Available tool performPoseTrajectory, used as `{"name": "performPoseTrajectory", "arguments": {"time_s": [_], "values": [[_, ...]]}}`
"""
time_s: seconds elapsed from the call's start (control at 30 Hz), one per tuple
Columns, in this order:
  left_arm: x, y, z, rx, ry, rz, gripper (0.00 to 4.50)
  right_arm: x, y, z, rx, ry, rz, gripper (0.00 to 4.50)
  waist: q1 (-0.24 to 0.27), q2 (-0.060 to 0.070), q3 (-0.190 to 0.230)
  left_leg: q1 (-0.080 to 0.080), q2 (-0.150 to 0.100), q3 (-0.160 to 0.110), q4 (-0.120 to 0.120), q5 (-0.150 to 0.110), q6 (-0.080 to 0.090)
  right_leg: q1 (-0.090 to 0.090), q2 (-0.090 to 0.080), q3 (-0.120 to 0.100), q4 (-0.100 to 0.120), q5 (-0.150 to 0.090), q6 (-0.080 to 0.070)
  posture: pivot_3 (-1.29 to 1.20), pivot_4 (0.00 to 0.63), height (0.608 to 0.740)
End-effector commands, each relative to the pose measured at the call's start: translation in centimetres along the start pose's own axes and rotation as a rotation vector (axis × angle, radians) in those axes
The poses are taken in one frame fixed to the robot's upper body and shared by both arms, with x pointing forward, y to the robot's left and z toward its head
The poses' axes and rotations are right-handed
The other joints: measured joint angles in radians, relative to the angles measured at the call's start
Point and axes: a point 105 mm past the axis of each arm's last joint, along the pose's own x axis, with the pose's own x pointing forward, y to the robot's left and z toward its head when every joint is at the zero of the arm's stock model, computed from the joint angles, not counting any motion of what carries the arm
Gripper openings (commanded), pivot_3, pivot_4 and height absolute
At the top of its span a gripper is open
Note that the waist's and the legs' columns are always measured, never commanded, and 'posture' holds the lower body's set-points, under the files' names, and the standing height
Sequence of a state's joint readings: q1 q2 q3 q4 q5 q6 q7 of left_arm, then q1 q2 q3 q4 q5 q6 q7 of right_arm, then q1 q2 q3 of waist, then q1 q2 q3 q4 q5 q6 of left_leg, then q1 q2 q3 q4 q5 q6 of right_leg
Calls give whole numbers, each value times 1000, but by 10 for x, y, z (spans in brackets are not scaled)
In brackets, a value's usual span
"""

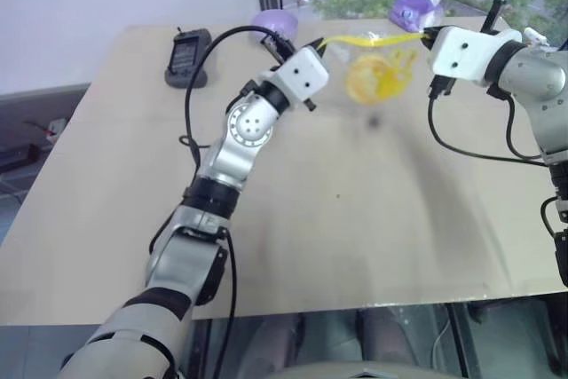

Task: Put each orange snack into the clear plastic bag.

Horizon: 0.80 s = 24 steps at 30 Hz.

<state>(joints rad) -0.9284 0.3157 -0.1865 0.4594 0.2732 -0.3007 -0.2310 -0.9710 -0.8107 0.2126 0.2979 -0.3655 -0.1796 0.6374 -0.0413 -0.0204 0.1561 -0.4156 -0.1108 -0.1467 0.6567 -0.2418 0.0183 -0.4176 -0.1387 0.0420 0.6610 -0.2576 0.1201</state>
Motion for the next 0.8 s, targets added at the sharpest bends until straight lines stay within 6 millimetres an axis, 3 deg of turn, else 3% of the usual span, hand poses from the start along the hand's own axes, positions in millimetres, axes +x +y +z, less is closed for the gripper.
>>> {"name": "performPoseTrajectory", "arguments": {"time_s": [0.03, 0.1, 0.13, 0.23, 0.3, 0.43, 0.5, 0.53, 0.7, 0.8], "values": [[-9, 2, 1, 1, -21, -5, 0, -9, 2, 3, 96, -9, 18, 170, 0, 0, 0, 0, 0, 0, 0, 0, 0, 0, 0, 0, 0, 0, 0, 0, 150, 740], [-21, -18, -7, -27, 11, -108, 0, -16, 29, 4, 169, 2, 141, 170, -1, 0, -1, 0, 0, -1, 0, 0, 0, 0, 0, 0, 0, 0, 0, 0, 150, 740], [-35, -41, -13, -43, 45, -235, 0, -20, 44, 8, 217, -5, 206, 170, -2, 0, -1, 0, 0, 0, 0, 0, 0, 0, 0, 0, 0, 0, 0, 0, 150, 740], [-93, -100, -17, -74, 99, -605, 0, -36, 94, 21, 340, -16, 391, 170, -7, 1, 0, 0, 0, 0, -1, 0, 0, -1, 0, 1, 1, 0, 0, 0, 150, 740], [-118, -112, -16, -147, 151, -685, 0, -46, 121, 29, 397, -20, 455, 170, -5, 1, -1, 0, 1, 0, -2, 0, 0, -2, 0, 1, 1, 0, 0, 0, 150, 740], [-143, -117, -25, -218, 272, -702, 1385, -69, 167, 33, 471, 20, 542, 1543, 12, 3, -1, 1, 1, -2, 2, 0, 0, 1, 1, -1, 3, 0, 0, 0, 150, 740], [-152, -117, -27, -250, 318, -694, 2205, -83, 177, 29, 501, 72, 584, 2415, 14, 4, -2, 3, 1, -1, 4, 0, 1, 4, 1, -1, 4, 0, 0, 0, 150, 740], [-157, -114, -26, -283, 336, -687, 2573, -93, 179, 28, 522, 90, 616, 2476, 16, 4, -2, 3, 1, -1, 5, 0, 1, 4, 1, -1, 4, 0, 0, 0, 150, 740], [-172, -96, -17, -463, 378, -655, 2573, -121, 163, 23, 633, 114, 625, 2476, 25, 5, -2, 3, 2, -1, 6, -1, 2, 5, 1, -1, 4, 0, 0, 0, 150, 740], [-182, -76, -16, -602, 409, -622, 2573, -131, 147, 15, 725, 99, 542, 2476, 27, 5, -2, 4, 3, -1, 6, -1, 2, 6, 2, -1, 3, 0, 0, 0, 150, 740]]}}
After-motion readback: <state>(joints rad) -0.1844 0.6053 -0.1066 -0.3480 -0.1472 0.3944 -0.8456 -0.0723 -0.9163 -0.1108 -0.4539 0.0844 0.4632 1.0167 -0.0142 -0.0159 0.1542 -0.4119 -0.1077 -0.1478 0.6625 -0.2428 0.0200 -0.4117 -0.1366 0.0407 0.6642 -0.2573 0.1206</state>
